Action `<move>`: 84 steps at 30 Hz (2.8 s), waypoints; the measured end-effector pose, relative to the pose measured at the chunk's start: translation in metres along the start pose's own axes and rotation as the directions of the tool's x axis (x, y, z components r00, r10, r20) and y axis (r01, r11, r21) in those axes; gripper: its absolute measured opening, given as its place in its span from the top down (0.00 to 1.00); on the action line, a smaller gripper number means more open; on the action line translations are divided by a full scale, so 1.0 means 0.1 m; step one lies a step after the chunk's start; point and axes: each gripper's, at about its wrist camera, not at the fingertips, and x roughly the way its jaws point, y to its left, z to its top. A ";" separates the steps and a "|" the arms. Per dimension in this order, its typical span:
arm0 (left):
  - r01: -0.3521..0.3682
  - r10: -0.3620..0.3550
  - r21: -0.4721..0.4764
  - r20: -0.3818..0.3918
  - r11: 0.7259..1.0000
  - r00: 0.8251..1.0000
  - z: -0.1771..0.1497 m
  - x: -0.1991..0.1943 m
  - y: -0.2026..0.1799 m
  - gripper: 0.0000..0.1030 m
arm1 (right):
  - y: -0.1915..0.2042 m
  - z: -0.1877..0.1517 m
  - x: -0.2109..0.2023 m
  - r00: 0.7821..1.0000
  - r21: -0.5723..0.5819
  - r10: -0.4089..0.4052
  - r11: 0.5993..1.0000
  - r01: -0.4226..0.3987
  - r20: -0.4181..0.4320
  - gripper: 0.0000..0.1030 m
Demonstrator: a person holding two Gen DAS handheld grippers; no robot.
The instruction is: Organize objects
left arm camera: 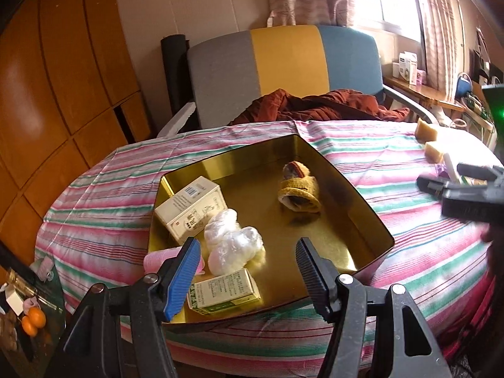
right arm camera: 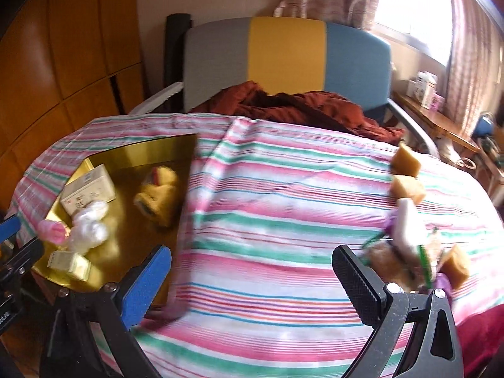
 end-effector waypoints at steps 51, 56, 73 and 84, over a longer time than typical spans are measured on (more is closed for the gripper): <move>0.450 -0.502 0.727 -0.167 0.519 0.848 0.89 0.45 -3.11 0.18 | -2.96 -0.33 -0.15 0.996 0.777 -0.087 0.629 0.035 0.026 0.00; 0.420 -0.465 0.835 -0.232 0.355 0.854 0.96 0.63 -3.50 0.18 | -2.99 -0.35 -0.12 0.998 0.787 -0.053 0.616 0.006 0.034 0.00; 0.614 -0.460 0.695 -0.436 0.374 0.773 1.01 1.29 -3.61 0.36 | -3.04 -0.38 -0.05 0.999 0.808 -0.017 0.588 -0.019 0.036 0.00; 0.651 -0.578 0.157 -0.341 0.743 0.741 0.91 1.07 -2.26 0.36 | -3.05 -0.38 -0.03 0.998 0.804 -0.059 0.593 0.045 -0.012 0.00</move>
